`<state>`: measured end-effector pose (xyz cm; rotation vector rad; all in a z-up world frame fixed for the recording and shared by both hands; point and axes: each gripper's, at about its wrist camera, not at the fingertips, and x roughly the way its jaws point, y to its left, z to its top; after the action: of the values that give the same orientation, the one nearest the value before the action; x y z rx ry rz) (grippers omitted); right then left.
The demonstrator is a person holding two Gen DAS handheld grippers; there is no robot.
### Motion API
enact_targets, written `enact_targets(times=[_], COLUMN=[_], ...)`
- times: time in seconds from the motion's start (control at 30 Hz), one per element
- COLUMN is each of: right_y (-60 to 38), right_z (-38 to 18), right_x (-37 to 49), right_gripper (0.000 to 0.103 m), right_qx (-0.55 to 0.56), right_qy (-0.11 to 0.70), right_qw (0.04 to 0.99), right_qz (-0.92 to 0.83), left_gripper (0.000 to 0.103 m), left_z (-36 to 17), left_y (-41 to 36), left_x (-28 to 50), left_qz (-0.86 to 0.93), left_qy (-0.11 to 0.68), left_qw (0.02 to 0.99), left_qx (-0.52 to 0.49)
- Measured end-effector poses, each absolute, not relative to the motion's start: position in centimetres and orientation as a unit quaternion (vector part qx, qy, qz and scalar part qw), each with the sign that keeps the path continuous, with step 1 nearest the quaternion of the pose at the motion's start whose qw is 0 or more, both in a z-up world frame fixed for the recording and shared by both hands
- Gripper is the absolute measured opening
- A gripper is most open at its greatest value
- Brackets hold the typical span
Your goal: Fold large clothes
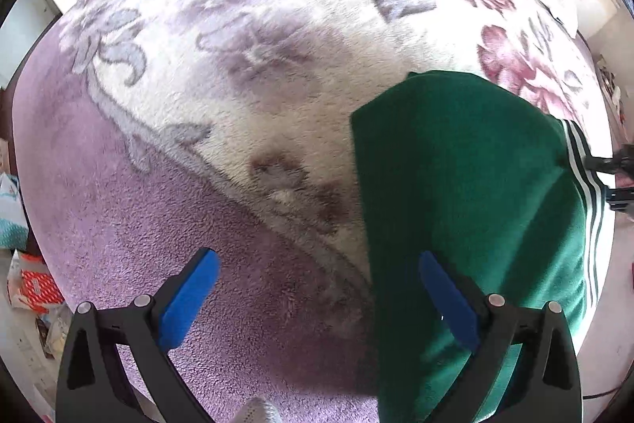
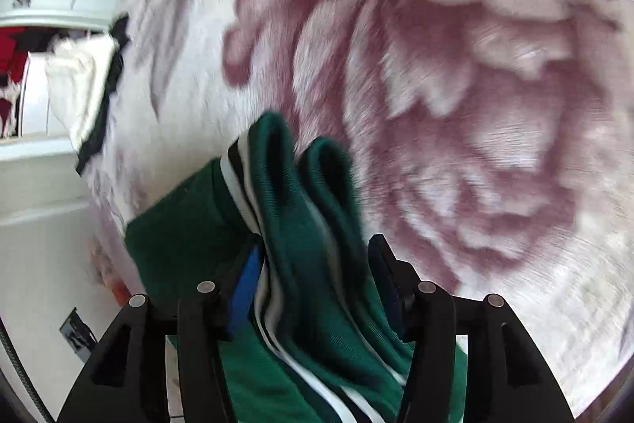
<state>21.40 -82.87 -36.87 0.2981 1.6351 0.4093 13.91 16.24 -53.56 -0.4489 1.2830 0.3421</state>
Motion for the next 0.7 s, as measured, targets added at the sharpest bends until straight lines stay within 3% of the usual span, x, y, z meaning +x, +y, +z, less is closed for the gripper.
enact_targets(times=[0.07,0.2,0.3,0.43,0.47,0.5,0.53,0.57,0.7], right_y=[-85.4,-86.7,-86.7,-87.9,-87.7,-87.3,-86.9,-86.7,-87.4], right_z=[-34.5,-33.1,-34.6,-36.9,-36.7,-36.8,-37.0,-37.1,-33.7], right_x=[19.7,16.4,13.3,9.5,8.9,8.6,8.0,7.6,6.4], right_gripper=[0.07,0.071,0.071,0.071,0.066,0.046,0.015,0.009,0.007], right_qx=[0.14,0.165,0.12,0.162,0.16,0.157,0.153,0.161,0.198], right_qy=[0.708,0.735,0.763,0.766,0.752,0.738,0.738,0.739,0.705], right_qw=[0.67,0.63,0.616,0.607,0.624,0.638,0.641,0.64,0.674], right_qz=[0.173,0.187,0.154,0.136,0.141,0.15,0.145,0.134,0.095], left_gripper=[0.103,0.103,0.103,0.103,0.103,0.103,0.103,0.103,0.103], left_z=[-53.5,-53.8,-53.9,-54.3,-54.4,-54.5,-54.6,-54.6,-54.0], left_y=[15.6,14.9,14.1,13.1,12.9,12.7,12.5,12.2,11.4], left_x=[14.0,14.2,13.9,13.6,13.6,13.6,13.6,13.6,14.0], left_qz=[0.151,0.142,0.138,0.13,0.127,0.126,0.123,0.121,0.113], left_qy=[0.592,0.598,0.603,0.611,0.615,0.616,0.618,0.619,0.615], left_qw=[0.765,0.758,0.755,0.753,0.751,0.75,0.75,0.75,0.756], left_qx=[-0.205,-0.217,-0.218,-0.209,-0.205,-0.204,-0.202,-0.2,-0.192])
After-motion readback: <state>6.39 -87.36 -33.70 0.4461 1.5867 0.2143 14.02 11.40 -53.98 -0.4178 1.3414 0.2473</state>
